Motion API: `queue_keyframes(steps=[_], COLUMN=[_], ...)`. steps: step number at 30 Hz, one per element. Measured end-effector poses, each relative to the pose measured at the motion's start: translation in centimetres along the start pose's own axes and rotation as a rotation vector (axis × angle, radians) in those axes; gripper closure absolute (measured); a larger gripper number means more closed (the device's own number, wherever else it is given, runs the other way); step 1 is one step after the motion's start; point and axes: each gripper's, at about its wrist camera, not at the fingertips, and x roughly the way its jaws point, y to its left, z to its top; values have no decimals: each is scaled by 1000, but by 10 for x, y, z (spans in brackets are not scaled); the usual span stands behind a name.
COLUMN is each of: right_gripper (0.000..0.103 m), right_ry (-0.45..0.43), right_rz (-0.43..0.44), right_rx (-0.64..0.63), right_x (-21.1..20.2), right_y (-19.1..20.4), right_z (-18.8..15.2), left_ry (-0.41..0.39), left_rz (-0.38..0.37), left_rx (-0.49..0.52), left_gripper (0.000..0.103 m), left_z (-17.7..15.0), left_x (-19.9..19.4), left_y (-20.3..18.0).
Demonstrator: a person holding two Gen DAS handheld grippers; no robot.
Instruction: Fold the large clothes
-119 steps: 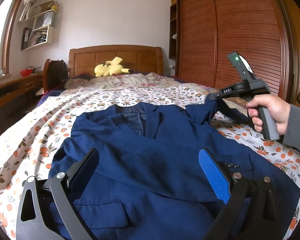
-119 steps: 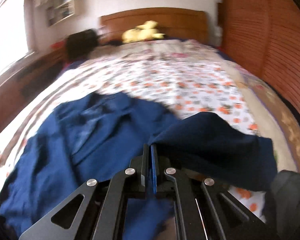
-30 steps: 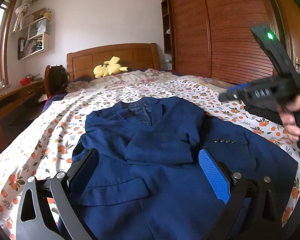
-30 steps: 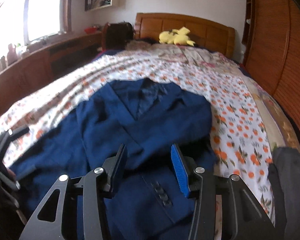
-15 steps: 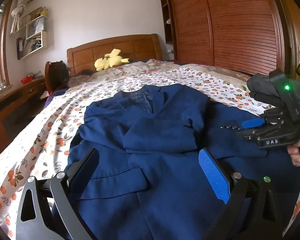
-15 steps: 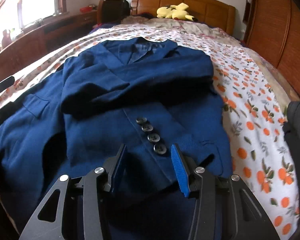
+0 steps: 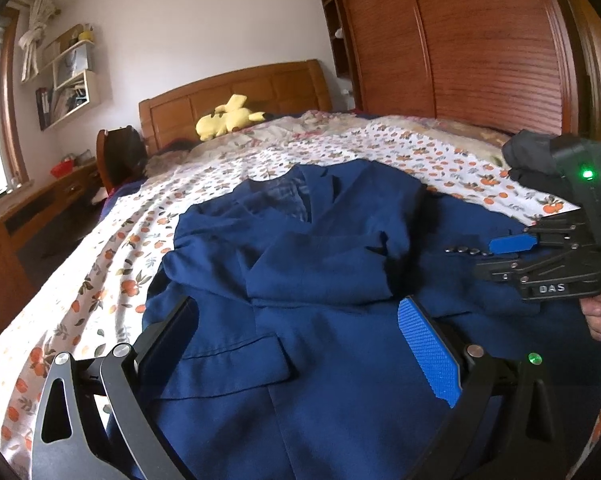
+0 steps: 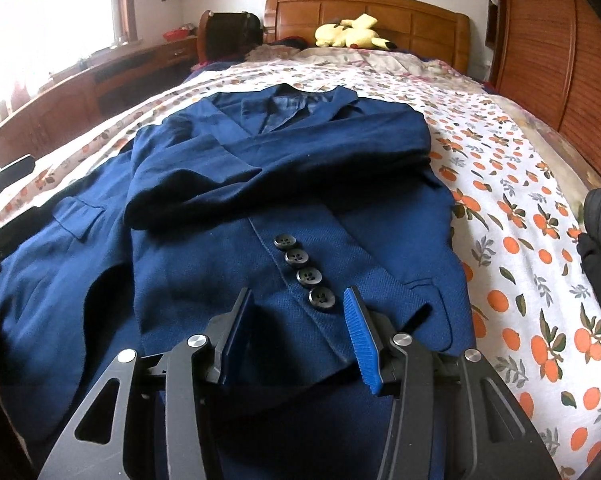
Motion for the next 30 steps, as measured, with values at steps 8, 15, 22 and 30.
queue_keyframes(steps=[8, 15, 22, 30], right_gripper=[58, 59, 59, 59], right_ry=[-31, -51, -64, -85], right_rz=[5, 38, 63, 81], right_rx=[-13, -24, -30, -9], right_x=[-16, -39, -59, -77], right_y=[0, -3, -9, -22], right_z=[-4, -16, -25, -23], left_ry=[78, 177, 309, 440], left_rz=[-1, -25, -31, -39], left_rx=[-12, 5, 11, 45], left_gripper=[8, 19, 29, 59], left_z=[31, 68, 86, 78], left_x=[34, 89, 143, 181], left_y=[-10, -34, -51, -67])
